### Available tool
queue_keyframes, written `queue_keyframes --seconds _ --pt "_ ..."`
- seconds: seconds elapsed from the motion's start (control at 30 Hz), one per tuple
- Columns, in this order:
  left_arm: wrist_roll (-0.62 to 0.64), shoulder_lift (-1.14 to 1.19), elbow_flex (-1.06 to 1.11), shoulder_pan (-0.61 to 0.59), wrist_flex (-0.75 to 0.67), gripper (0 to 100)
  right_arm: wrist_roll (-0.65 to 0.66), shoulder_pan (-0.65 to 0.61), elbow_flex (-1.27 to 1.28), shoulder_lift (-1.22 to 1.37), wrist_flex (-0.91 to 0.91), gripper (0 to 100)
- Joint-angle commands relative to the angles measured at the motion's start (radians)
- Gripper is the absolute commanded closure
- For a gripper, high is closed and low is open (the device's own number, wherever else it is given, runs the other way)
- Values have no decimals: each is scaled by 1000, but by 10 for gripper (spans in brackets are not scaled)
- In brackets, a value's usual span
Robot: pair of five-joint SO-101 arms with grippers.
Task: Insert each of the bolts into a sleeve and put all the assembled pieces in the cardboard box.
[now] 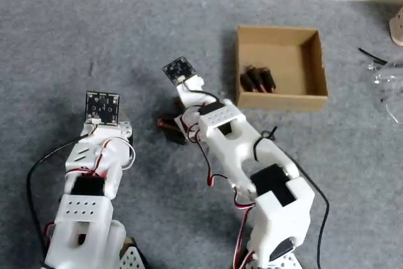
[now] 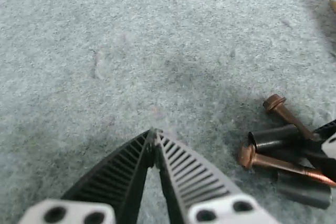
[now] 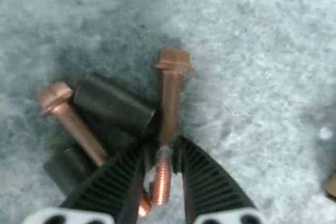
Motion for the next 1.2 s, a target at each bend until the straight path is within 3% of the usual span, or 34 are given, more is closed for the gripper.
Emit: queue_keyframes --seconds 0.0,0.27,0.43,0.63,0.8,1.03,1.17 --pt "5 -2 -8 -8 -21 993 11 -8 -1 -10 25 986" --pt "5 -1 -8 -7 -21 993 9 25 74 -200 48 994" --pt "5 -2 -8 -10 -21 993 9 42 294 -469 -70 994" --pt "5 -2 -8 -10 -21 993 15 35 519 -825 -88 994" --pt "5 -2 -8 -10 -21 993 20 -65 659 -955 -88 994" --pt "5 -2 -8 -10 -21 993 26 -239 705 -881 -88 994" --pt "5 -2 -12 -10 -21 993 155 -358 705 -771 -88 994"
